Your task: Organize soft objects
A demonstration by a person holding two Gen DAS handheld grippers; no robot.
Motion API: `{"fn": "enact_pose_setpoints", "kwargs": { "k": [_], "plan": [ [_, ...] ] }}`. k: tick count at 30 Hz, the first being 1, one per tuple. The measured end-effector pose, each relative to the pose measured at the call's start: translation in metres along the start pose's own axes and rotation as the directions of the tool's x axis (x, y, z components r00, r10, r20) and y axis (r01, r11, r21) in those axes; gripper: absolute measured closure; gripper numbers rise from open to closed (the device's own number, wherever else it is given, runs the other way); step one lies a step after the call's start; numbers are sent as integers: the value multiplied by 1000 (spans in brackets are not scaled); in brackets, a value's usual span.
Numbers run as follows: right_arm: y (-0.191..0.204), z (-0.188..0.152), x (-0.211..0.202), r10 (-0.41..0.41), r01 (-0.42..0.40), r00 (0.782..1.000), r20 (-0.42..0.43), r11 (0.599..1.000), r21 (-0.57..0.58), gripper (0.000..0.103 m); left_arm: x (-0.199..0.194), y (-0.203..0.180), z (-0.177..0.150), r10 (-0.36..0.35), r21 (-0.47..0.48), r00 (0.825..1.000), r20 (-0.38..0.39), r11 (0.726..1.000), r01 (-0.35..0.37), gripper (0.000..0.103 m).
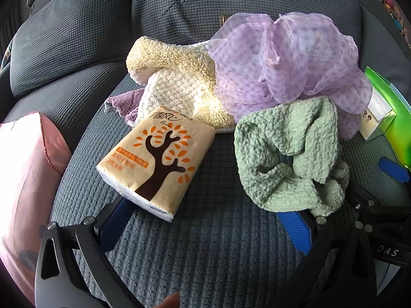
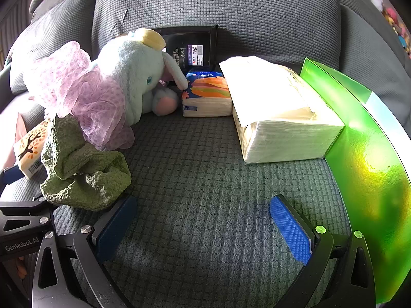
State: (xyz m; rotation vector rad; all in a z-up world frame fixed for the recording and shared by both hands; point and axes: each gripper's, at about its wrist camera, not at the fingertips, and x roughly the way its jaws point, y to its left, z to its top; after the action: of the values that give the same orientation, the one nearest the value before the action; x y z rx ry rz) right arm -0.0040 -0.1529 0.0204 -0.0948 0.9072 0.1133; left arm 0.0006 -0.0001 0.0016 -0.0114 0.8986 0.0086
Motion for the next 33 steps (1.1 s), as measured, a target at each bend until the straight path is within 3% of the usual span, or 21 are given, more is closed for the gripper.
{"fn": "enact_pose_setpoints", "kwargs": {
  "k": [33],
  "plan": [
    [0,0,0,0,0,1000,0,1000,0,0,-5,-1,-3,8,6,1000,2,1000,-8,1]
  ]
}}
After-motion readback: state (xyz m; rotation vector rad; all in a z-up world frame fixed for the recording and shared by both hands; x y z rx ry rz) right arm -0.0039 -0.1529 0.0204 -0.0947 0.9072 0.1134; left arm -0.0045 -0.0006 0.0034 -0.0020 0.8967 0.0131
